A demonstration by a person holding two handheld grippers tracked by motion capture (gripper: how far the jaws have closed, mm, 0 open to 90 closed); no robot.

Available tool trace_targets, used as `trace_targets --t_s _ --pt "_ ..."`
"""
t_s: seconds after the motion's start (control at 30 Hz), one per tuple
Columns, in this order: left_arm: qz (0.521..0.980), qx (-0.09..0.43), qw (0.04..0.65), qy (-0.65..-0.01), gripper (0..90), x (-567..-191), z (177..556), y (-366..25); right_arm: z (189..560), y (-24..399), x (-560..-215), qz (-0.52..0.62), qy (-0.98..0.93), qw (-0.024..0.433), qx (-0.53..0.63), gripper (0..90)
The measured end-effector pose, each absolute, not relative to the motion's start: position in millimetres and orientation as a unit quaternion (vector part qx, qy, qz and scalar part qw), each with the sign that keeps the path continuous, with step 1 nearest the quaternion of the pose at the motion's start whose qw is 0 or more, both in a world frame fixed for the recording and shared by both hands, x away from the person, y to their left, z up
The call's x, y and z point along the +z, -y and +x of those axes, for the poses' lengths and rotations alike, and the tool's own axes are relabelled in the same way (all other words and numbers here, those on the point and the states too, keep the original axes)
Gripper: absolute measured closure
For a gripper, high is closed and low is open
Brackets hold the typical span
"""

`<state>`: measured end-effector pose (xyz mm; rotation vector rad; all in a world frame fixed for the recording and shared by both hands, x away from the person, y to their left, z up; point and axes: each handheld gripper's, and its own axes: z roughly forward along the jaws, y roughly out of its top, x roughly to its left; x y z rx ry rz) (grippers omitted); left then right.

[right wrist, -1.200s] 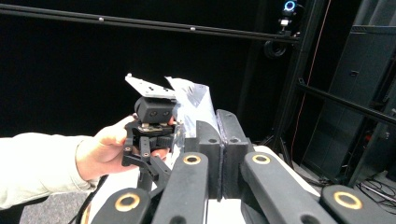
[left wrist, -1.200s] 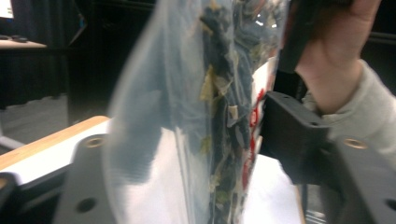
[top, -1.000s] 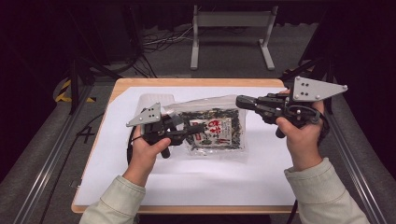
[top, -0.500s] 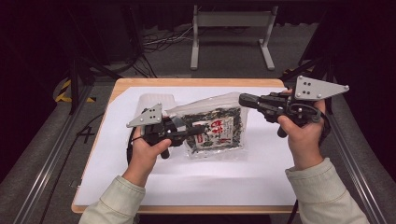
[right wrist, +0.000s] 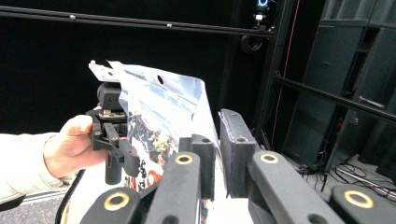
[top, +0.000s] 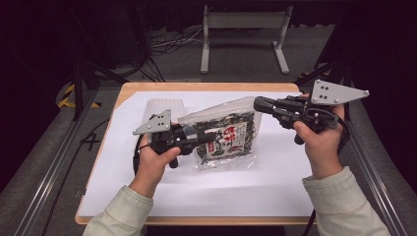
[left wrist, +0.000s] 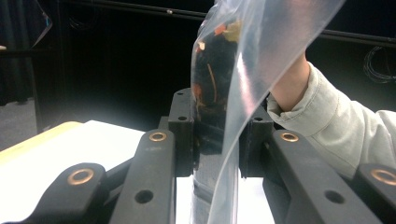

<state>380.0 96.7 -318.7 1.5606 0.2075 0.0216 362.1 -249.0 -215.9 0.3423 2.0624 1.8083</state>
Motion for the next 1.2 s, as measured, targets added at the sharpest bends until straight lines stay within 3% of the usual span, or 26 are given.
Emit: trace_targets --t_s 0.2,0.23,0.3,0.43,0.53,0.87,1.2 --pt "0.706 0.021 0.701 -0.097 72.0 -316.8 380.1 -96.1 362.1 248.2 -215.5 0.133 -0.740 0.200 0.628 74.2" --pt "0.705 0.023 0.702 -0.099 72.1 -316.3 380.3 -95.5 360.9 247.2 -214.9 0.135 -0.738 0.210 0.627 65.8" --pt "0.705 0.027 0.701 -0.101 72.1 -315.5 380.7 -95.0 360.7 247.0 -214.4 0.135 -0.734 0.211 0.631 61.4" --pt "0.708 0.036 0.697 -0.106 72.1 -312.1 383.2 -96.2 359.7 249.2 -210.7 0.149 -0.722 0.243 0.630 42.8" --pt "0.706 0.048 0.698 -0.113 72.1 -308.9 384.8 -98.8 360.1 252.6 -210.8 0.157 -0.720 0.253 0.627 38.2" --pt "0.703 0.080 0.694 -0.133 72.0 -298.9 388.1 -115.0 358.6 269.2 -220.5 0.183 -0.728 0.288 0.595 35.2" --pt "0.688 0.127 0.697 -0.157 72.0 -283.1 390.4 -141.0 357.7 283.8 -241.5 0.207 -0.734 0.284 0.580 36.3"
